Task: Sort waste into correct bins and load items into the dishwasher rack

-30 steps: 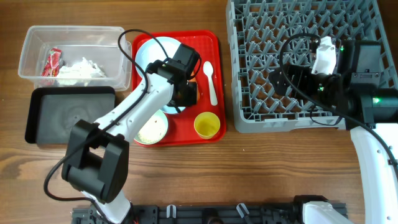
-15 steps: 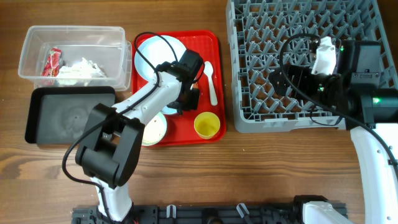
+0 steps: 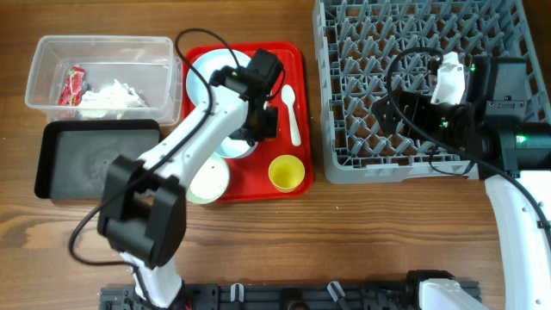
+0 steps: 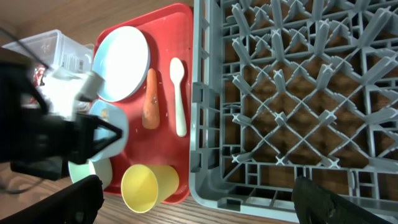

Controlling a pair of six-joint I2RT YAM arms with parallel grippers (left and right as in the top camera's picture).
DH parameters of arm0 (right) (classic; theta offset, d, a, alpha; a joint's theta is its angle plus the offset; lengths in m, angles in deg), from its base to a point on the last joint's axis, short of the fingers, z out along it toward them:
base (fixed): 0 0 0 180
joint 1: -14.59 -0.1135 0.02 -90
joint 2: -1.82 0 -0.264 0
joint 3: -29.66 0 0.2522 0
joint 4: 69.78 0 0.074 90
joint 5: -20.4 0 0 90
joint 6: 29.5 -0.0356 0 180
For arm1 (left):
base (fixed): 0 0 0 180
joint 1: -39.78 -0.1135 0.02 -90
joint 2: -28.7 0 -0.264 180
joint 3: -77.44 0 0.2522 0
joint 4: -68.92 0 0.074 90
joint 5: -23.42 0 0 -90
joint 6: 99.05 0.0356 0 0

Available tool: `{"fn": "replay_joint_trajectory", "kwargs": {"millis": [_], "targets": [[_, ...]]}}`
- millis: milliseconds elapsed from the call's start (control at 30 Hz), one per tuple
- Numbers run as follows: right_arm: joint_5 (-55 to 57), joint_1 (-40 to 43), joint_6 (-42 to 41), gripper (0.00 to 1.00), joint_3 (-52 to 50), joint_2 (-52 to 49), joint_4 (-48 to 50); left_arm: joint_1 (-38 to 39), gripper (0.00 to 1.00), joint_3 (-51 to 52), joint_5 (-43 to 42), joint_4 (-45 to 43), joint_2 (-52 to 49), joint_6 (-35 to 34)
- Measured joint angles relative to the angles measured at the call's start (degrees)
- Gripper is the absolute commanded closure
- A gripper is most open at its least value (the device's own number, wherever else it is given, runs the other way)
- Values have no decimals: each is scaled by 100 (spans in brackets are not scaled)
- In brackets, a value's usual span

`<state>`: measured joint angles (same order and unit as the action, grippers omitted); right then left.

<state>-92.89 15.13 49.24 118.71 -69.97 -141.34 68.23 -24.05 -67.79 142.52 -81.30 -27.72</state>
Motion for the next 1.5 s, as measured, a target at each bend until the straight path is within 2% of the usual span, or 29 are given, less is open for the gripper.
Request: {"fn": "replay_joint_trajectory", "kwargs": {"millis": [200, 400, 533, 667, 733, 867, 1000, 1100, 1267, 1500], "targets": [[0, 0, 0, 0, 0, 0, -26, -391, 96, -396, -304, 951, 1027, -472], [22, 0, 2, 0, 0, 0, -26, -1825, 96, -415, -474, 1976, 1893, -474], [26, 2, 0, 0, 0, 0, -28, -2997, 96, -417, -566, 2142, 1987, -149], [42, 0, 0, 0, 0, 0, -42, -3934, 96, -415, -918, 2090, 1987, 498], [44, 0, 0, 0, 0, 0, -48, -4428, 96, -407, -1303, 2048, 1978, 946], [42, 0, 0, 0, 0, 0, -92, -5678, 96, -96, -2776, 1735, 1720, 2321], [42, 0, 2, 0, 0, 0, -133, -6592, 96, 188, -4179, 1705, 898, 3414], [44, 0, 0, 0, 0, 0, -144, -6999, 96, 210, -5184, 1709, 186, 4006], [44, 0, 0, 0, 0, 0, -170, -7724, 96, 229, -6699, 2153, -861, 4352], [44, 2, 0, 0, 0, 0, -254, -7875, 96, 238, -7613, 2726, -1056, 4415]]}}
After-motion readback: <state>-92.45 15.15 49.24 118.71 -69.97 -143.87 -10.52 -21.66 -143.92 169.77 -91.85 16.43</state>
